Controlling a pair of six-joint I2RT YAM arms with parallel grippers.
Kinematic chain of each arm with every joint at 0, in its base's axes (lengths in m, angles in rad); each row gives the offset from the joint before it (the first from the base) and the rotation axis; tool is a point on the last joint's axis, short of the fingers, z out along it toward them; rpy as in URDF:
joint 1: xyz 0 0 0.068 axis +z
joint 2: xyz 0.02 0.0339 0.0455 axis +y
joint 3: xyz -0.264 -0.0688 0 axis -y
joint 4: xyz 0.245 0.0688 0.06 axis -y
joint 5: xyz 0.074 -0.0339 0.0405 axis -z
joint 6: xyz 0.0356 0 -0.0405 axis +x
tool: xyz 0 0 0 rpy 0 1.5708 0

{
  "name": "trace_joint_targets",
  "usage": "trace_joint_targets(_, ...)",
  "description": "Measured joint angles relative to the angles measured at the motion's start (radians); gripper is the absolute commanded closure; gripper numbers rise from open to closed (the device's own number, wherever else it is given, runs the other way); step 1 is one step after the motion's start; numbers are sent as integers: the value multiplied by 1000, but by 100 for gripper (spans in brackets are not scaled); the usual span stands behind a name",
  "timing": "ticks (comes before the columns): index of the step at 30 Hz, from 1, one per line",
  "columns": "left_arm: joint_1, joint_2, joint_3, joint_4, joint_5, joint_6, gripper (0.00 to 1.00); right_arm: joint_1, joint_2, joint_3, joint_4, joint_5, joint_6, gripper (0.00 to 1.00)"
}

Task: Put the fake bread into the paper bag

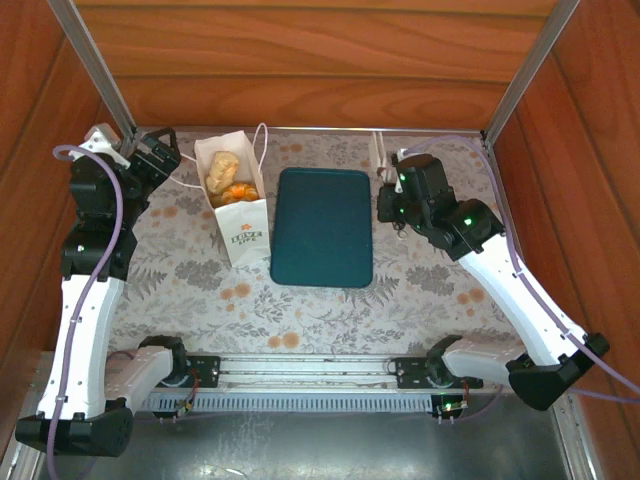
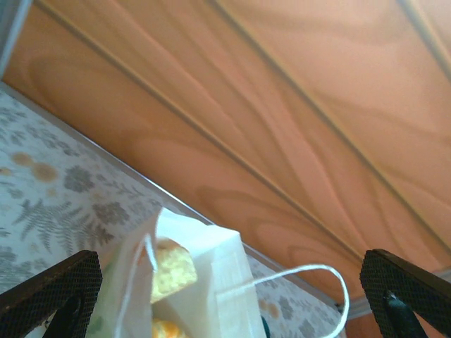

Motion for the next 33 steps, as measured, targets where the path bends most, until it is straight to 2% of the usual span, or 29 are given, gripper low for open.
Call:
trace_joint_targets(4, 30, 6, 34, -83, -101, 23, 0, -94, -15, -99, 33, -14, 12, 72)
trace_joint_targets(8, 103, 12, 23, -142, -169, 37, 0, -180, -11, -208, 76, -49, 26, 72)
trace_joint_targets(15, 253, 10, -122, -190, -214, 36, 0, -310, 56, -383, 200, -136, 47, 71)
trace_joint_targets(21, 269, 30, -241, -180, -174, 80, 0, -367, 160, -455, 303, -218, 50, 68)
trace_joint_targets(29, 269, 82, -332, -95, -89, 151, 0, -373, 294, -472, 411, -282, 53, 67)
trace_joint_targets(33, 269, 90, -367, -67, -64, 167, 0, -373, 362, -481, 433, -303, 55, 61)
